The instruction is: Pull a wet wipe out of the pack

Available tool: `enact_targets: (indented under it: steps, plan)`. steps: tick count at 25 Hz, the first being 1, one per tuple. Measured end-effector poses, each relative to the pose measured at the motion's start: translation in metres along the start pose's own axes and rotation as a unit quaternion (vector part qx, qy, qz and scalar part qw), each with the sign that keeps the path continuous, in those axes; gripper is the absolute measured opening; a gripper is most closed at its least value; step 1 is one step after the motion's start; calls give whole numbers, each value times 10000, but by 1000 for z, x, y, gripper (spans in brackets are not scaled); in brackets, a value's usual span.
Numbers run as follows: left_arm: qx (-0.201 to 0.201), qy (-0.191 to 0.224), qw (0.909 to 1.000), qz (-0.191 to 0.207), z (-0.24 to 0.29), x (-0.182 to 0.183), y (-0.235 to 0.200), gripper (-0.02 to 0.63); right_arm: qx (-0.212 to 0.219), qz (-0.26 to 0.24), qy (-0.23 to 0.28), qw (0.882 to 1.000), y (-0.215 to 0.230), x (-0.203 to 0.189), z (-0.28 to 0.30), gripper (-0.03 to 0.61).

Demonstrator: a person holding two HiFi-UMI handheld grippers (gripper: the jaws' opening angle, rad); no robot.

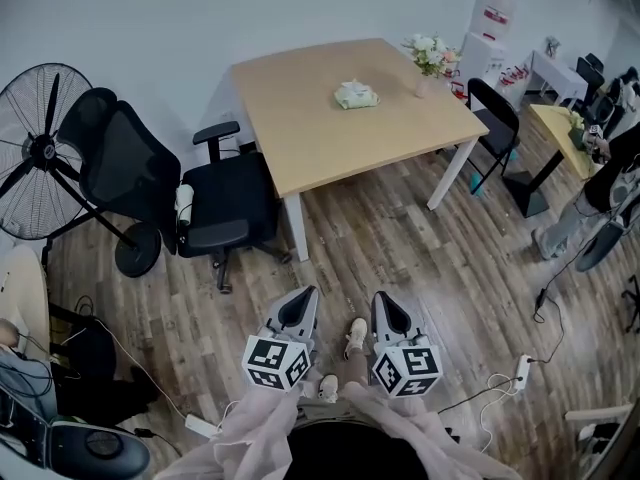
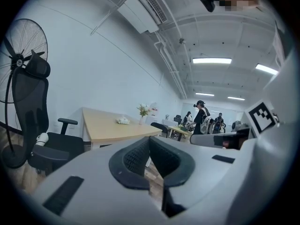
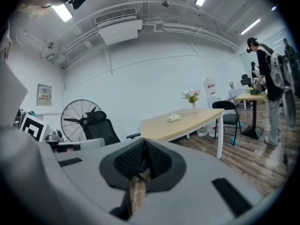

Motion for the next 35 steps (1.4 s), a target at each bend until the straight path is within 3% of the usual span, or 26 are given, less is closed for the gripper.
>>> enact_targets:
  steps: [14, 23, 35]
  plan:
    - [48, 5, 10000, 61, 95, 21, -15, 12, 166, 4, -57, 9998, 56, 30, 82, 12]
    - [216, 133, 9997, 49, 170, 51, -23, 12, 377, -146, -121, 9991, 99, 71, 148, 12]
    - [451, 201, 9988, 56, 256, 62, -29, 12, 577, -221, -227, 9978, 164, 93, 210, 12]
Point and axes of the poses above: the fingertips, and each gripper's own axes: z forward along the fingers, y to its right, x out of its top, the point moved 1 cm from there along -z, backward along the fingers, and after that the axes turned 6 degrees about x, right-handed, at the moved point
